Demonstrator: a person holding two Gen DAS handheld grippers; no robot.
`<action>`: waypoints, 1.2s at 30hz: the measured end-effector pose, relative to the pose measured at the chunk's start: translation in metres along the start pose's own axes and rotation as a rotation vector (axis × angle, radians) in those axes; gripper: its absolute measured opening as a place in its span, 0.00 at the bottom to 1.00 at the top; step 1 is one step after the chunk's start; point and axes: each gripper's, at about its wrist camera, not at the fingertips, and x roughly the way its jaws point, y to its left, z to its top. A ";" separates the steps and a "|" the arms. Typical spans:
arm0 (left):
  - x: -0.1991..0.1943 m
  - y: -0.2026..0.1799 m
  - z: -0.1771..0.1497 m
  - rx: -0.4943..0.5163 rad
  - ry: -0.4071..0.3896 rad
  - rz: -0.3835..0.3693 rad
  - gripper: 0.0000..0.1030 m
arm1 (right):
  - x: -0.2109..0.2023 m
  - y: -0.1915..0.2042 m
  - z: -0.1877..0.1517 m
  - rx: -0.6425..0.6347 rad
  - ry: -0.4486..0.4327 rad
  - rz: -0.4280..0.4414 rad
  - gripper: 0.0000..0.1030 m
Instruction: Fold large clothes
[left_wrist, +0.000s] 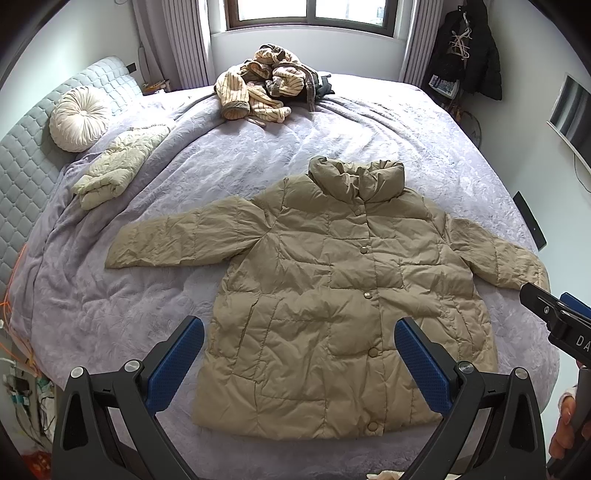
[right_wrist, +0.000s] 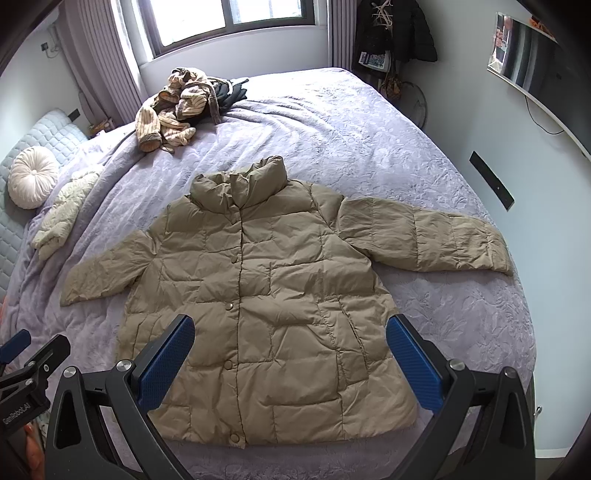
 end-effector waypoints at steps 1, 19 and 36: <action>0.000 0.000 0.000 0.000 0.000 0.000 1.00 | 0.000 0.000 0.000 0.000 0.000 0.000 1.00; 0.007 -0.001 -0.010 -0.039 0.026 0.018 1.00 | 0.001 -0.001 -0.002 -0.010 0.012 0.038 1.00; 0.040 0.080 -0.016 -0.354 0.077 -0.026 1.00 | 0.026 0.022 -0.009 -0.153 0.171 0.181 1.00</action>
